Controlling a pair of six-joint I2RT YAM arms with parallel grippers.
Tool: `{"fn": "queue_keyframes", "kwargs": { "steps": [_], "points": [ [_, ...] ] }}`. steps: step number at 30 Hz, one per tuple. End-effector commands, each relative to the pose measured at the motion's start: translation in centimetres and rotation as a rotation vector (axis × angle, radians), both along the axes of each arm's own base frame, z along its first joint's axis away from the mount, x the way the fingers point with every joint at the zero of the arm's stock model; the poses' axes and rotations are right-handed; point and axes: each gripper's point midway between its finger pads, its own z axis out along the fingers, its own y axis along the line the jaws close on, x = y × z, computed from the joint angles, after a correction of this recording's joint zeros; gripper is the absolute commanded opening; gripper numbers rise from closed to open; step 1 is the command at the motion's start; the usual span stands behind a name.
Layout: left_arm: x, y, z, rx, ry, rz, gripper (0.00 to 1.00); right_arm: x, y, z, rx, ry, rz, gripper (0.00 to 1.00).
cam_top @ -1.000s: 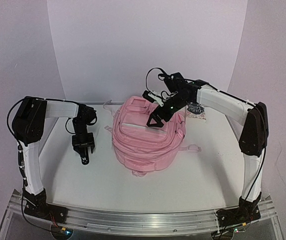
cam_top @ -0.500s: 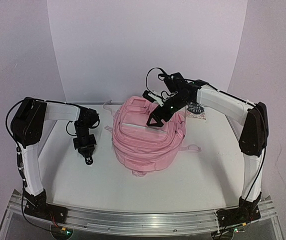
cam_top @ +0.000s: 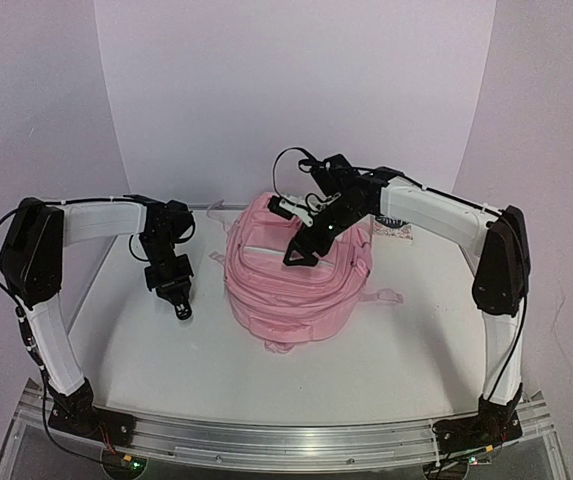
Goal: Pack the student bag
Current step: Pick up the stationery from the center of the board.
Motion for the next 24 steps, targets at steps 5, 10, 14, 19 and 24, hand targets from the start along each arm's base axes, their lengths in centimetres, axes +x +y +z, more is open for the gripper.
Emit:
{"fn": "queue_keyframes", "kwargs": {
  "steps": [5,10,14,19,24],
  "points": [
    [1.1,-2.6,7.7,-0.189,-0.191,0.019,0.01,1.5,1.2,-0.9,-0.074,-0.129,0.027,0.74],
    [0.8,-2.9,8.7,-0.229,-0.213,0.039,0.01,0.4,0.9,-1.4,-0.095,-0.136,0.083,0.74],
    [0.5,-3.3,8.8,-0.254,-0.218,0.05,0.01,-1.9,0.8,-2.0,-0.115,-0.136,0.163,0.79],
    [0.3,-4.0,8.8,-0.281,-0.222,0.047,0.0,-2.6,1.0,-3.2,-0.173,-0.163,0.205,0.8],
    [0.1,-4.3,8.9,-0.288,-0.225,0.041,0.0,-1.5,0.8,-3.5,-0.21,-0.2,0.187,0.71]
  ]
}}
